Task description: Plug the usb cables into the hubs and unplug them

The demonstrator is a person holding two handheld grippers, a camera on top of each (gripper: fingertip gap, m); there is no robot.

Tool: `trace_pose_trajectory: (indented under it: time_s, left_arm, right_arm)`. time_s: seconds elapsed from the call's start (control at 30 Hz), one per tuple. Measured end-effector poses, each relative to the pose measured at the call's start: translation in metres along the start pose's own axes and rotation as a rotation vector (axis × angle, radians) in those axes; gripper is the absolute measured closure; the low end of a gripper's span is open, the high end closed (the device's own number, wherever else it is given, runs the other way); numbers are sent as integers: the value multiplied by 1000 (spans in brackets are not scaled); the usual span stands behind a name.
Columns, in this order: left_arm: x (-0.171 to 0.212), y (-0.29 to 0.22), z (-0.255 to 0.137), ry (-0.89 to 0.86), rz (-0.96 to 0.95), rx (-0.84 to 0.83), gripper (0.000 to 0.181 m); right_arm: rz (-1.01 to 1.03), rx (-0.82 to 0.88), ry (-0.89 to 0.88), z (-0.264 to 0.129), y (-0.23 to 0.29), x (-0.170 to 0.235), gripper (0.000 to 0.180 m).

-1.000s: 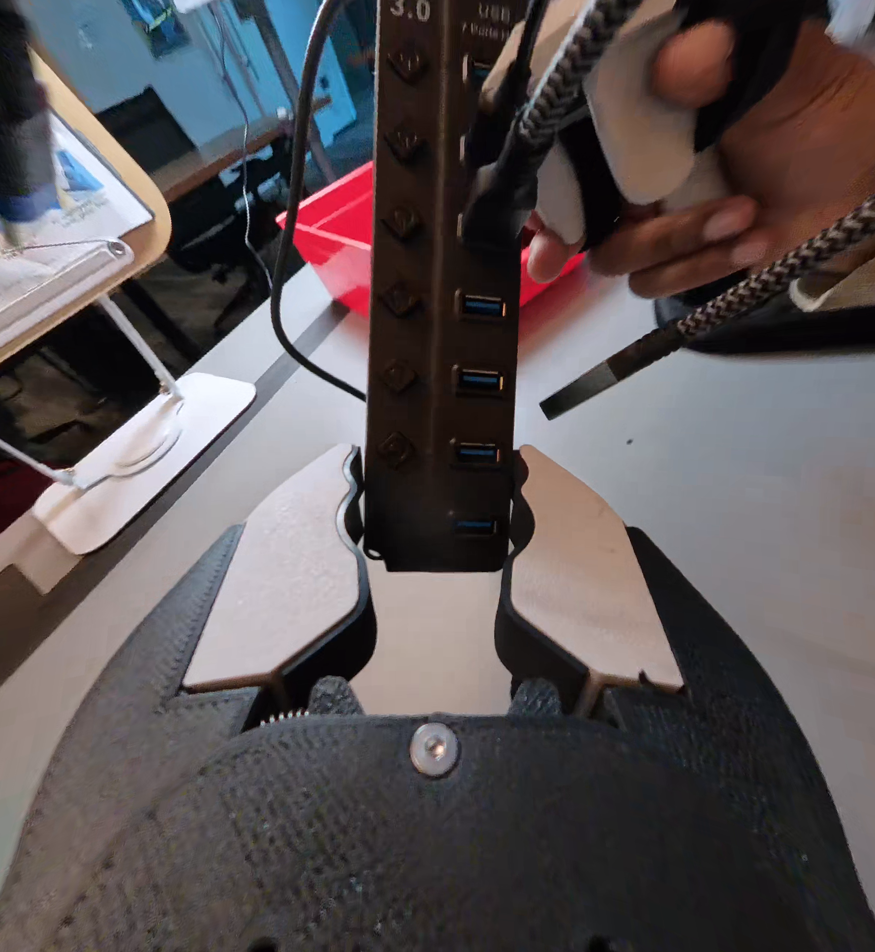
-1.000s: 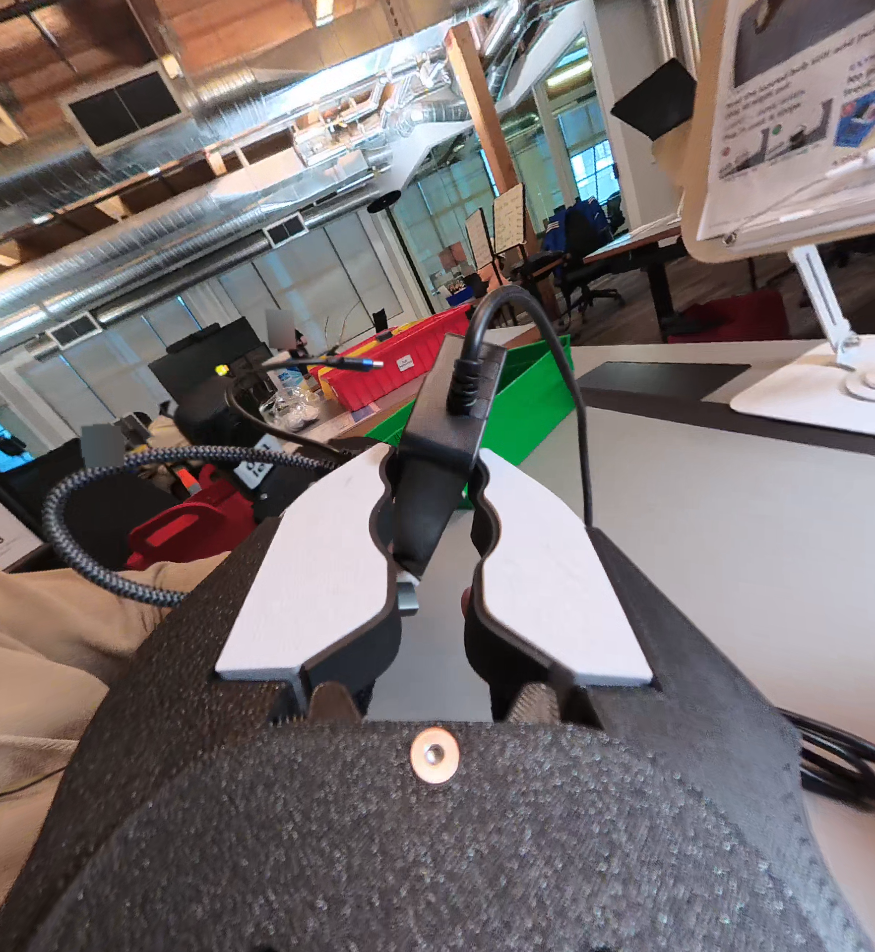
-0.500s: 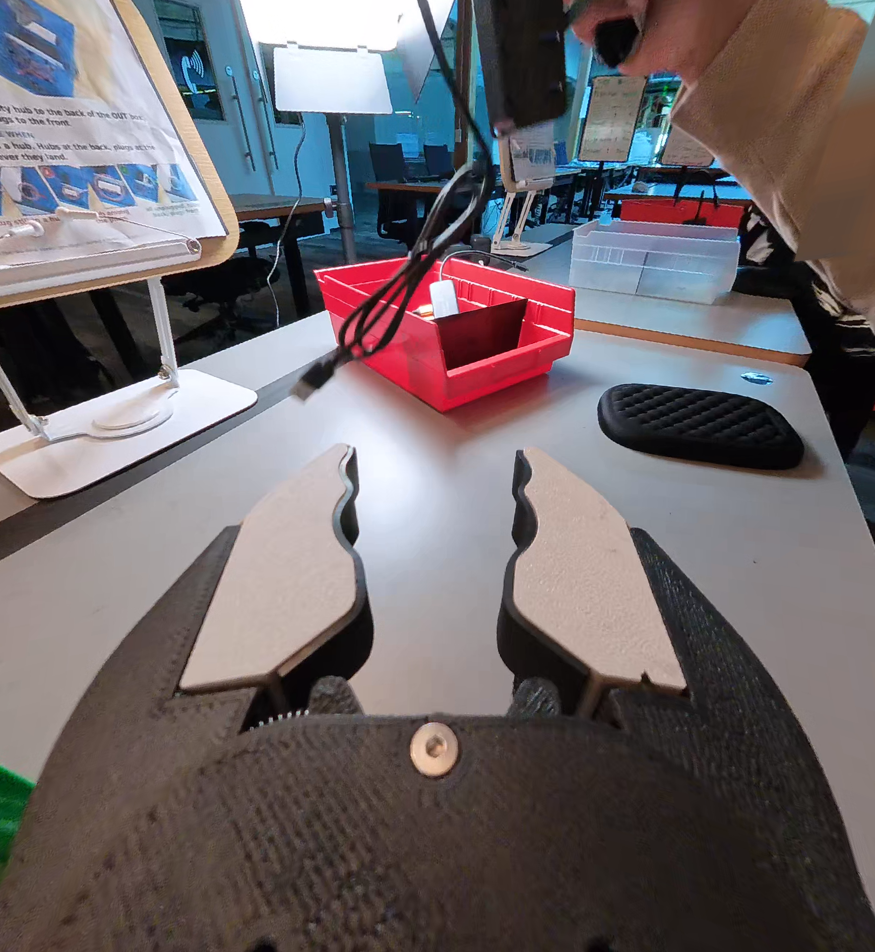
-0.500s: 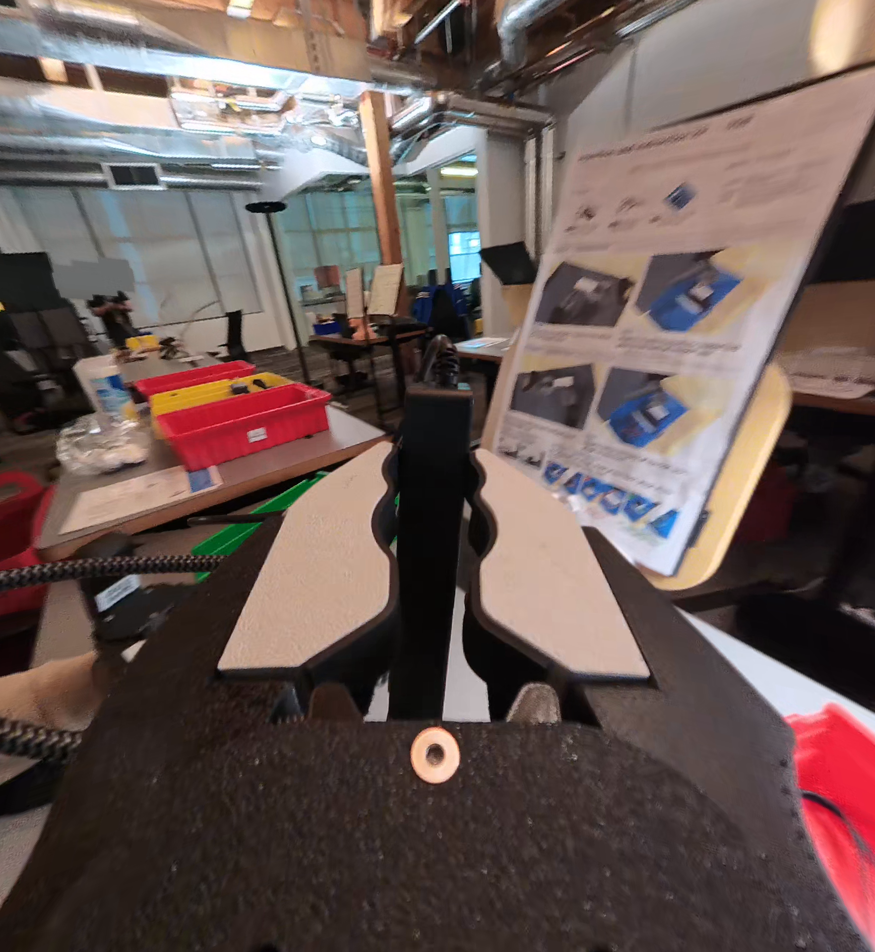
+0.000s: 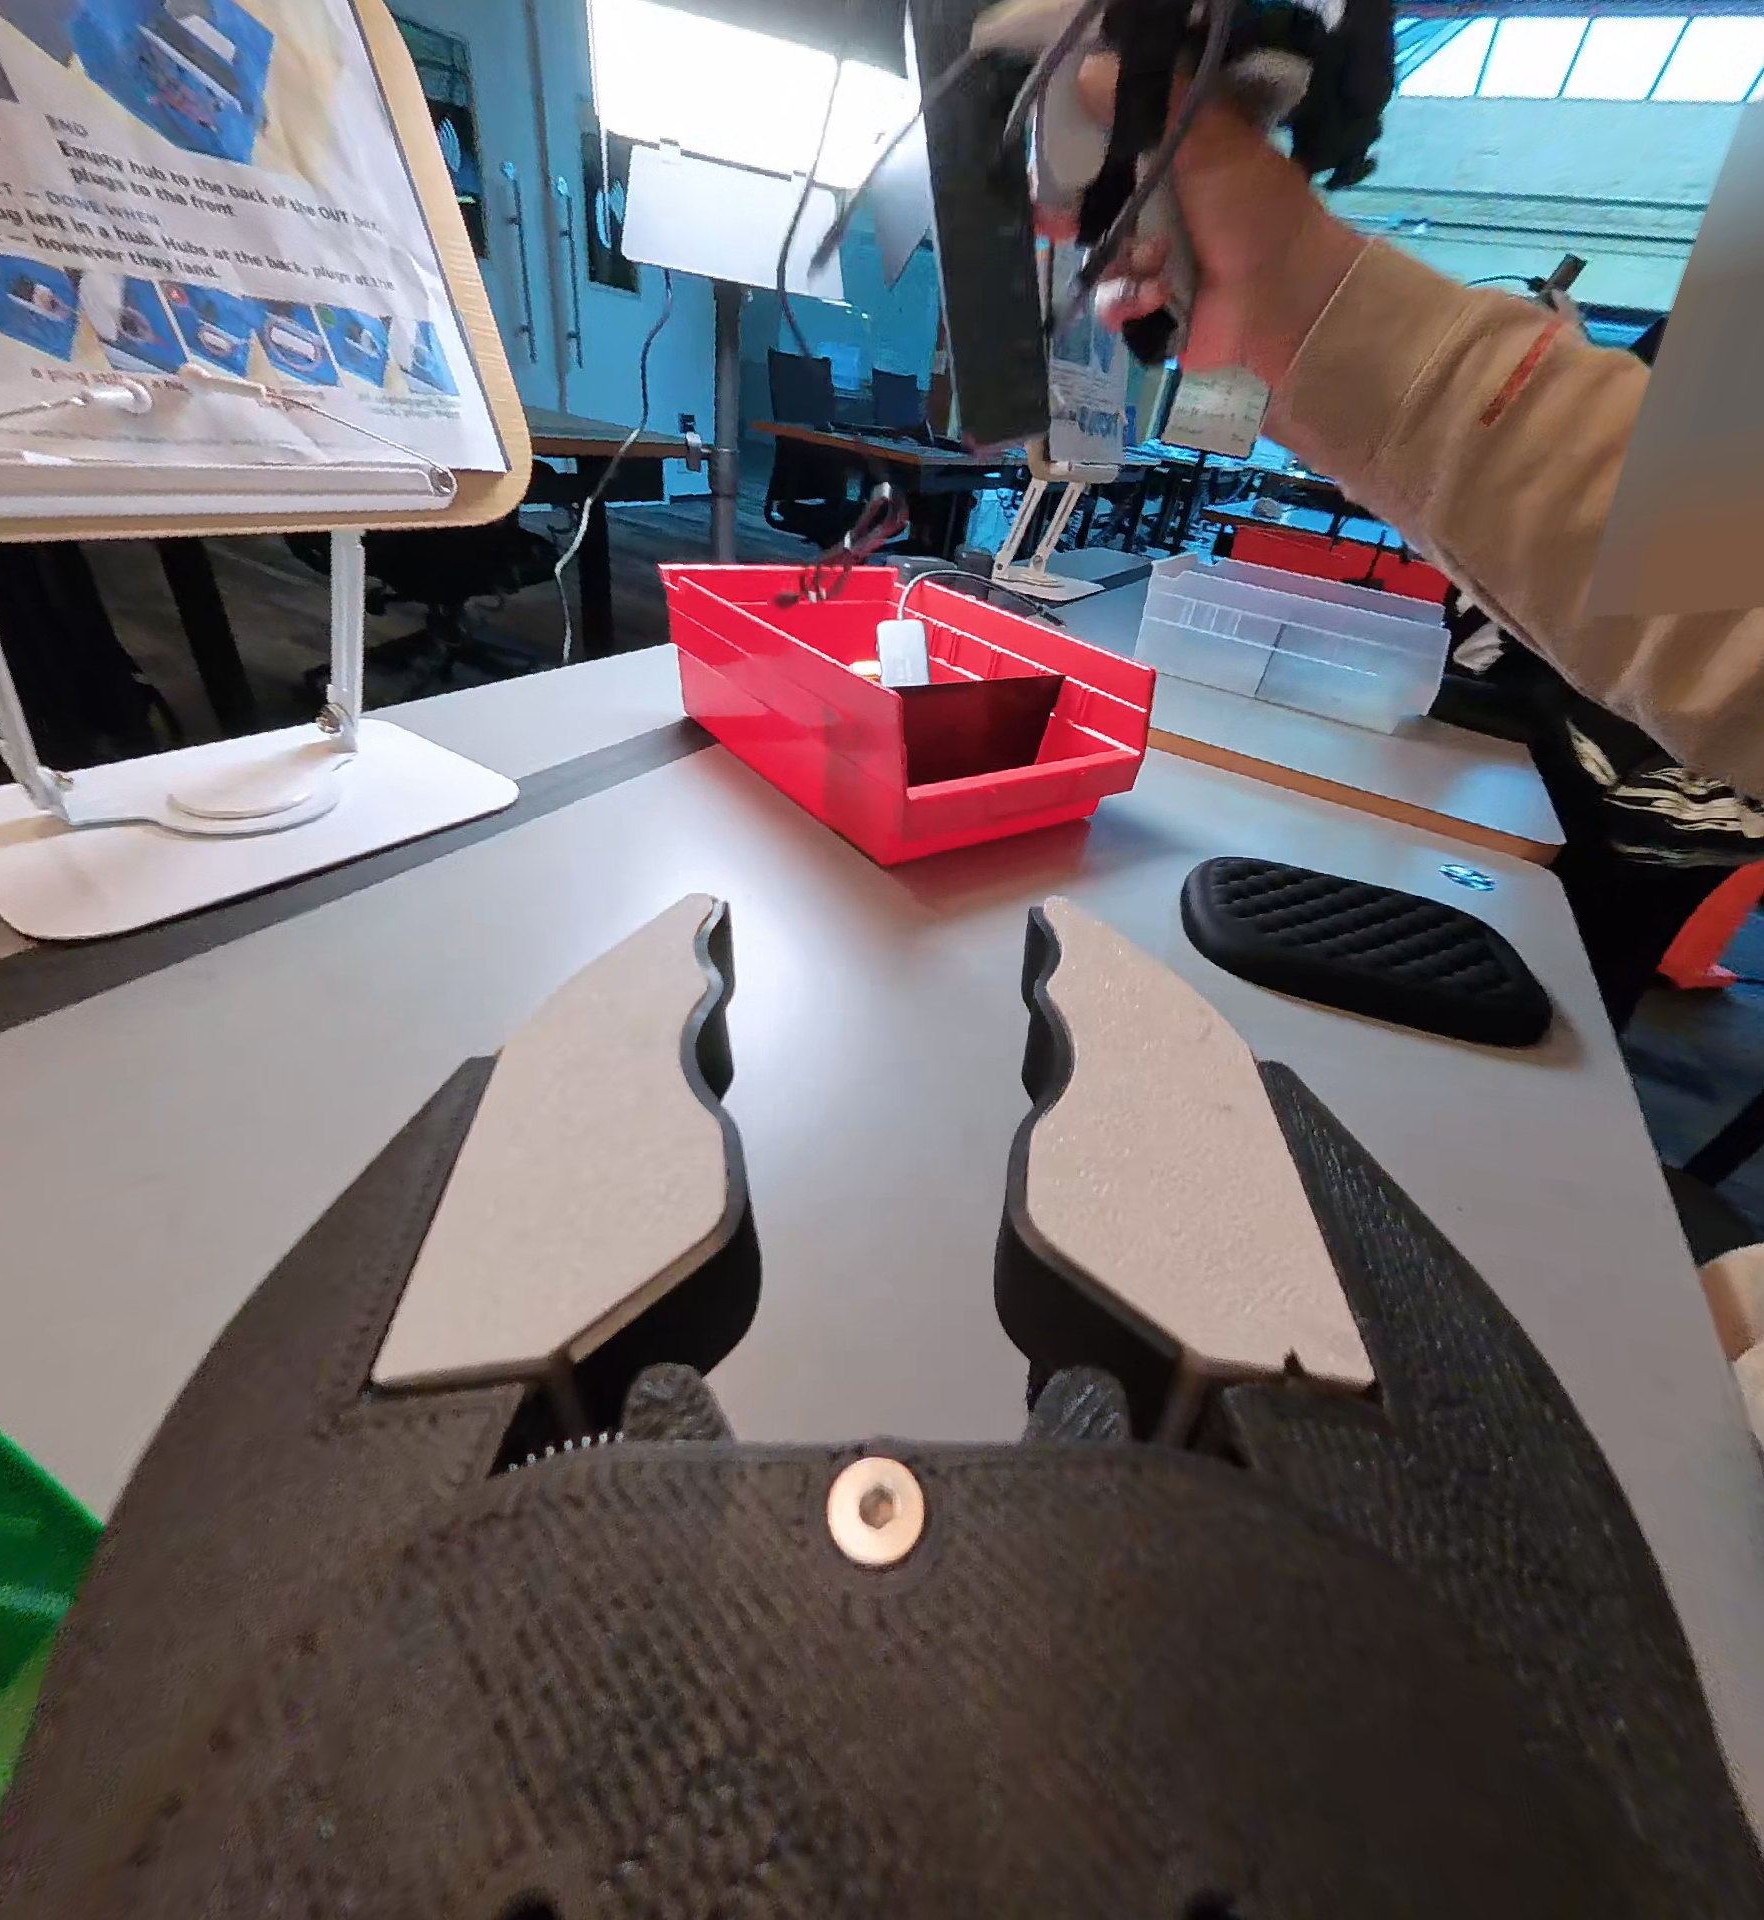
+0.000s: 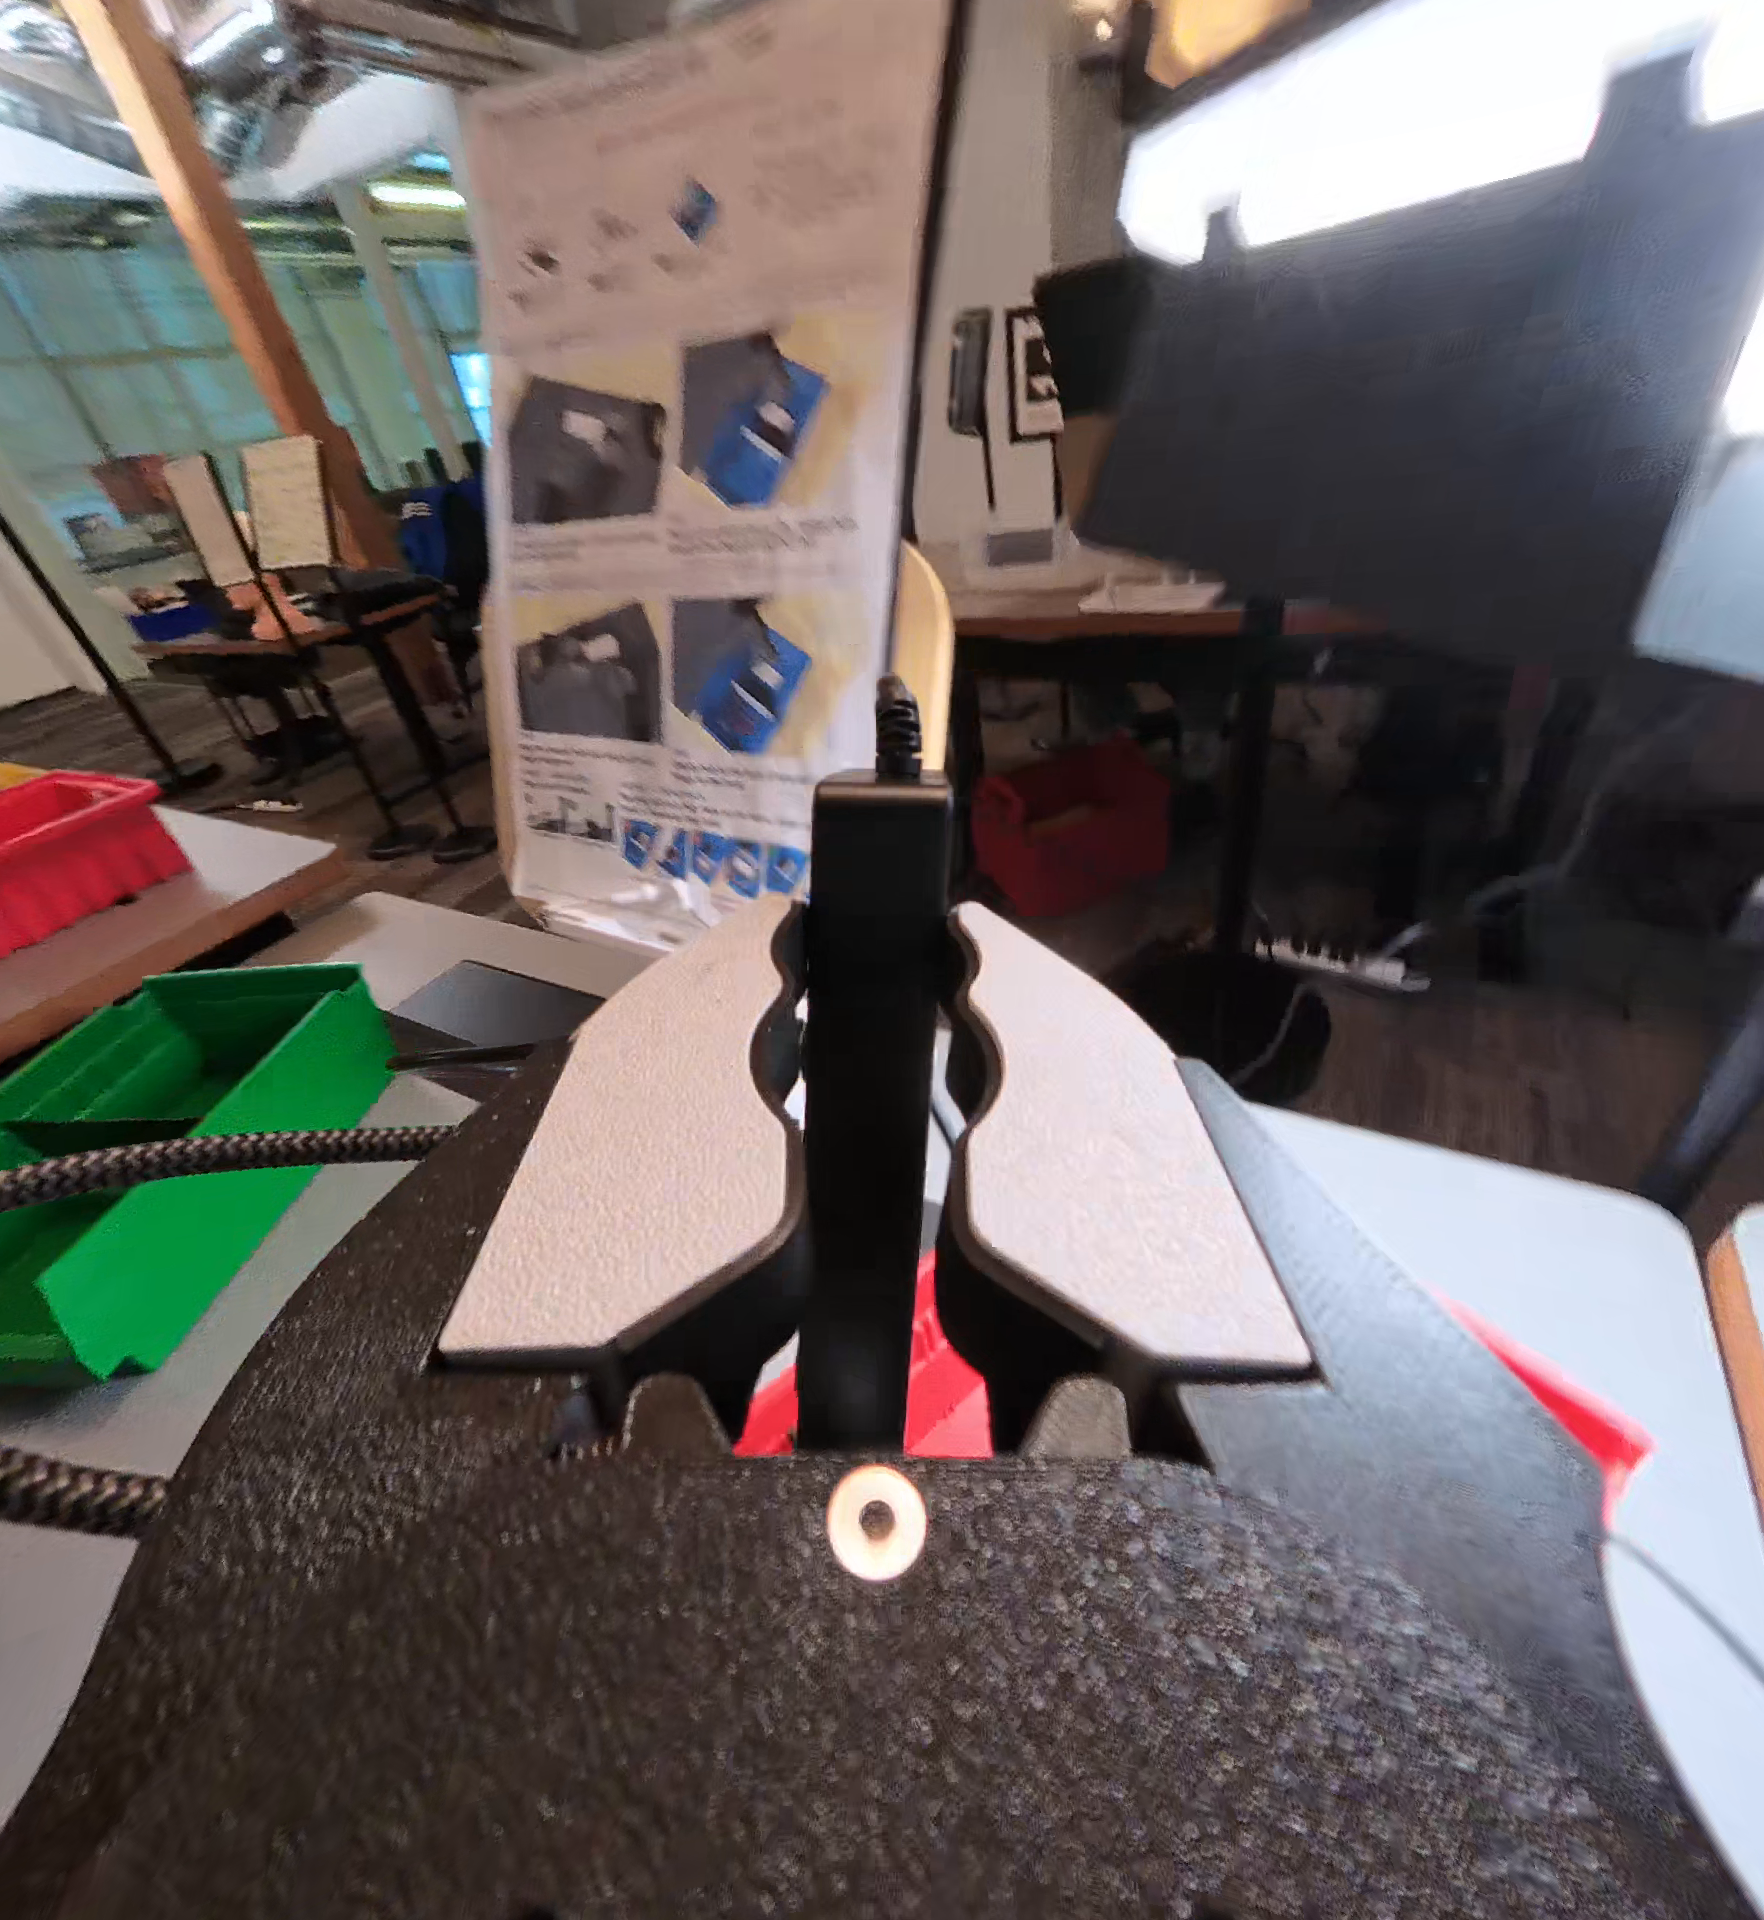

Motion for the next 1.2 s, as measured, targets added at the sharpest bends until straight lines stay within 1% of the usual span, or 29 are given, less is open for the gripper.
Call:
trace_pose_trajectory:
  time_s: [0.13,0.27,0.33,0.4,0.47,0.53,0.6,0.67,0.73,0.77,0.83,0.87,0.93,1.03,1.07,1.13,1.2]
  left_arm:
    - [0,1,-2,-2,28,-31,128]
    - [2,4,-1,5,9,-33,128]
    - [3,5,0,10,6,-34,128]
    - [3,5,0,13,8,-37,128]
    - [3,5,-1,15,12,-41,128]
    - [2,5,-1,14,12,-44,128]
    - [2,6,-2,17,14,-53,128]
    - [-1,7,-5,17,30,-73,127]
    - [-5,8,-11,14,54,-105,127]
    - [-7,9,-15,15,69,-125,127]
    - [-12,12,-27,38,107,-171,126]
    - [-15,14,-36,65,134,-204,124]
    - [-17,23,-57,153,209,-293,123]
    - [-12,47,-91,367,315,-422,123]
    - [-8,56,-99,468,326,-436,122]
    - [6,73,-110,668,315,-411,118]
    - [23,92,-114,842,304,-380,114]
  right_arm:
    - [171,33,41,15,-41,57,156]
    - [316,110,168,27,-79,109,156]
    - [325,168,286,32,-94,128,156]
    - [274,239,370,34,-104,139,154]
    - [211,316,383,30,-110,136,152]
    - [136,370,401,25,-113,126,144]
    - [30,428,409,17,-111,111,136]
    - [-93,454,387,6,-100,95,132]
    - [-187,407,347,-5,-78,85,132]
    - [-213,343,332,-10,-64,85,131]
    - [-248,195,365,-22,-31,93,131]
    - [-280,122,404,-27,-13,101,131]
    - [-397,34,504,-37,19,122,131]
    - [-575,-84,763,-43,56,169,129]
    - [-628,-101,840,-42,63,185,127]
    - [-716,-111,959,-34,66,213,123]
    - [-721,-137,1067,-20,62,237,119]
Point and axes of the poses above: each gripper's, where its closed fingertips meet, z out along the fingers, x out of its underside, y = z × x across the jaws, the point moved 9 cm from there along -z, back along the fingers, and after that the axes turned 3 degrees about z, right-handed, at the moved point
